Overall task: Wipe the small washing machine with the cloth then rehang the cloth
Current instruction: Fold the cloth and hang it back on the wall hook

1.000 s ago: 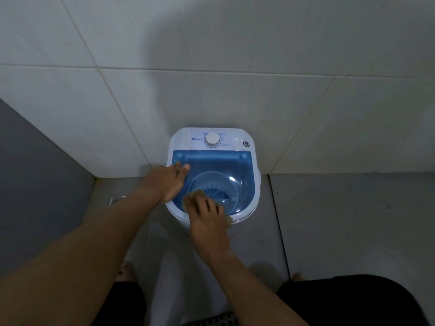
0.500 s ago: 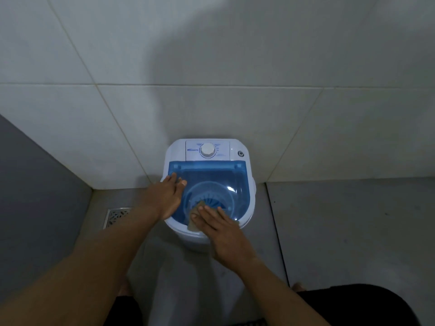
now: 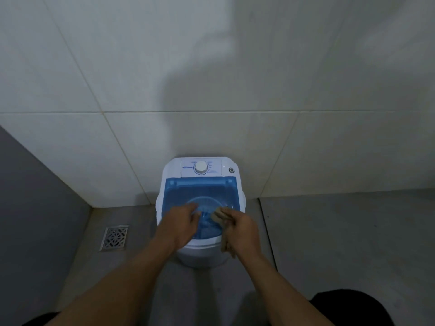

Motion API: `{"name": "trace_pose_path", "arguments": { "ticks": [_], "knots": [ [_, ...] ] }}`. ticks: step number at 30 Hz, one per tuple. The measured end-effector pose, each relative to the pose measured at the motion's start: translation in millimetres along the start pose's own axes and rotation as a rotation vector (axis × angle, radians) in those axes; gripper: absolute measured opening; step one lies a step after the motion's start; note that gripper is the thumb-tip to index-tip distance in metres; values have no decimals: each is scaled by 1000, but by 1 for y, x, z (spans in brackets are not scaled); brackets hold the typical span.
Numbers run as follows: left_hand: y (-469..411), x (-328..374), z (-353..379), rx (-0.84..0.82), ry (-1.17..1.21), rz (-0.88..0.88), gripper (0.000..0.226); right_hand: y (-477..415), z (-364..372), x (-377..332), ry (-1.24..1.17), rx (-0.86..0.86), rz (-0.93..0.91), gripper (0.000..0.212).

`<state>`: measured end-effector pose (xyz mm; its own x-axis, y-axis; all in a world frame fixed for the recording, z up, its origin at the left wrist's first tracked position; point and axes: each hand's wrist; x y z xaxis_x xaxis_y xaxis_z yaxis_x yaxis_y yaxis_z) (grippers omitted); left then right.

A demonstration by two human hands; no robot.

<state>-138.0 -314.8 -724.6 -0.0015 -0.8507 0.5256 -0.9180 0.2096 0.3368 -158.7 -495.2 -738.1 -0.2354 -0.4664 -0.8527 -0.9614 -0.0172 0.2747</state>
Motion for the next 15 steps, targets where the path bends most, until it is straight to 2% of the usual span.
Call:
{"name": "trace_pose_path", "arguments": {
  "ticks": [3, 5, 7, 10, 12, 15],
  "knots": [
    [13, 41, -3, -104, 323, -7, 32, 4, -11, -21, -223, -2, 33, 17],
    [18, 56, -11, -161, 541, -44, 29, 8, -20, -36, -385, -74, 49, 15],
    [22, 66, -24, -188, 661, -43, 23, 12, -32, -52, -462, -146, 31, 18],
    [33, 77, -45, -245, 626, 60, 35, 15, -51, -72, -553, -268, -7, 23],
    [40, 81, -61, -251, 571, 110, 30, 17, -66, -90, -570, -355, -56, 24],
    [50, 83, -94, -184, 514, 137, 14, 26, -92, -126, -586, -364, -151, 26]
  ]
}}
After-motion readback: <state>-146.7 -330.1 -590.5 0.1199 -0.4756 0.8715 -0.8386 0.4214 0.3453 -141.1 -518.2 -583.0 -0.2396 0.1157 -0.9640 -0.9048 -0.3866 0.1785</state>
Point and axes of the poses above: each hand's wrist, its own y-axis away from the middle knuckle, its own z-axis out of the palm, x = y × z, and after that the axes turned 11 degrees about -x, right-handed
